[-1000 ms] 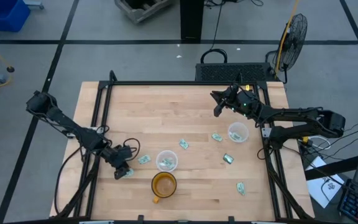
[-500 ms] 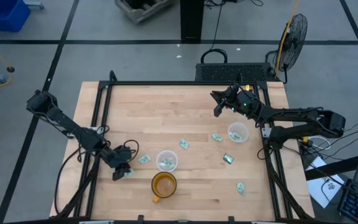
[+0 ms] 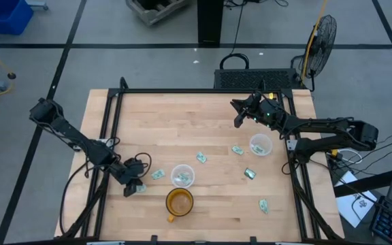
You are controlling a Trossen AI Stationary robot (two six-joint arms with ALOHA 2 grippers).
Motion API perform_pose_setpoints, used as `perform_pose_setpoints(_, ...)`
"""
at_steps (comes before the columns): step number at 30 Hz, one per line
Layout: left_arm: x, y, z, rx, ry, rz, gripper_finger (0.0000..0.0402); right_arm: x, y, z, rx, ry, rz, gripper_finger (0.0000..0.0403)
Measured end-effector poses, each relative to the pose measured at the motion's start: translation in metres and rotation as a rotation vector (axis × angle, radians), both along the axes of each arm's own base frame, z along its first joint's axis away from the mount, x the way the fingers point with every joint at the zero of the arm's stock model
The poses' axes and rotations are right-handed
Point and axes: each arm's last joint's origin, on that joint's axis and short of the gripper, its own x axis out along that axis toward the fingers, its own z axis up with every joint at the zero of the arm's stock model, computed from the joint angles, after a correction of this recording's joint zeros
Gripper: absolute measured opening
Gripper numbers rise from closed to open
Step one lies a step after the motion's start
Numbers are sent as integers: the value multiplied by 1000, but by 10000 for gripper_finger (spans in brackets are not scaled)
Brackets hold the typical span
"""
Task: Pick and place items into bin
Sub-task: Put the stevia packet into the left transparent bin
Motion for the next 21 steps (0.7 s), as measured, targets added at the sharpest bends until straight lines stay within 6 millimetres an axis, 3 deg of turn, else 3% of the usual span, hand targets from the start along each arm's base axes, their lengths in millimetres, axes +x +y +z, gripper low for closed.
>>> perform_pose_setpoints(11, 15, -9, 20, 27, -230, -123, 4, 0, 0, 0, 0, -1, 0, 52)
perform_pose_setpoints(16, 27, -11, 38, 148, -341, -101, 4, 0, 0, 2, -11, -22, 0, 52)
perform_pose_setpoints(21, 40, -5, 60, 399, -445, -111, 3, 1, 0, 6, -30, -61, 0, 52)
